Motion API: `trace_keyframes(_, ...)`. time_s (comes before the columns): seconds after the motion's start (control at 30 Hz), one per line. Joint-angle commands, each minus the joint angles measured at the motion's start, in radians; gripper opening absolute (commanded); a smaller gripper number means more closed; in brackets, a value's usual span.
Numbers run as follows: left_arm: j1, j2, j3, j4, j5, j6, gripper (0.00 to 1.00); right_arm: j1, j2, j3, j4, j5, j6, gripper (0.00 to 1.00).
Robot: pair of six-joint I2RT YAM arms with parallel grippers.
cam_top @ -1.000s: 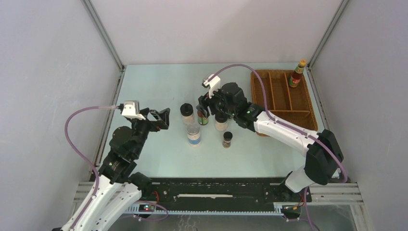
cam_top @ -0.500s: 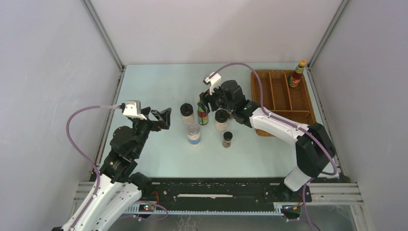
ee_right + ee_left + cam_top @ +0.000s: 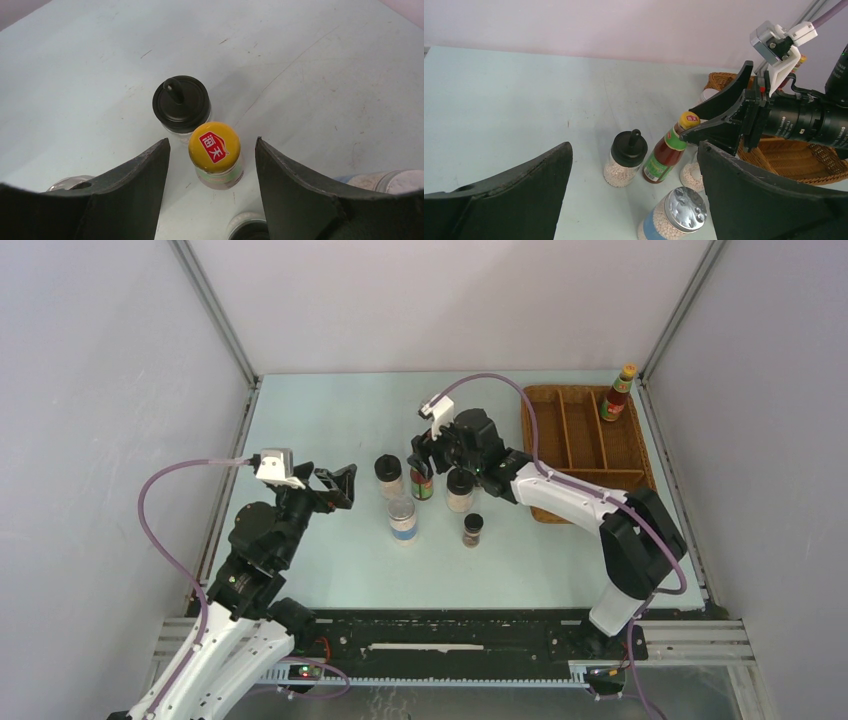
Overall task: Organize the condiment bottles
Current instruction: Pick up the bottle from the center of the board.
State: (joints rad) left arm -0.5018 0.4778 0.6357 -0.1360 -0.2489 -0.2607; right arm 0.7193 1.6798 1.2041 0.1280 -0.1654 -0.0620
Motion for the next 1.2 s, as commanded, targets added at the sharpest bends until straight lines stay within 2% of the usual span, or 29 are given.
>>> trace_keyframes(0.0,-0.003,0.002,-0.022,0.041,0.020,0.023,1.00,-0.010,0.016,0.002,0.067,-0.023,0.011,0.72)
trace_keyframes(0.43,-0.003,0.002,-0.025,0.042,0.023,0.024,1.00,-0.021,0.067,0.025,0.072,-0.048,0.018,0.70)
trace_keyframes(0.7,-0.003,0.004,-0.026,0.045,0.025,0.025,1.00,-0.021,0.090,0.039,0.074,-0.058,0.018,0.66)
trace_keyframes(0.87,-0.003,0.007,-0.025,0.046,0.026,0.026,1.00,-0.023,0.104,0.055,0.072,-0.067,0.018,0.60)
trace_keyframes(1.17,-0.003,0.008,-0.025,0.047,0.026,0.026,1.00,-0.021,0.121,0.090,0.049,-0.086,0.016,0.43)
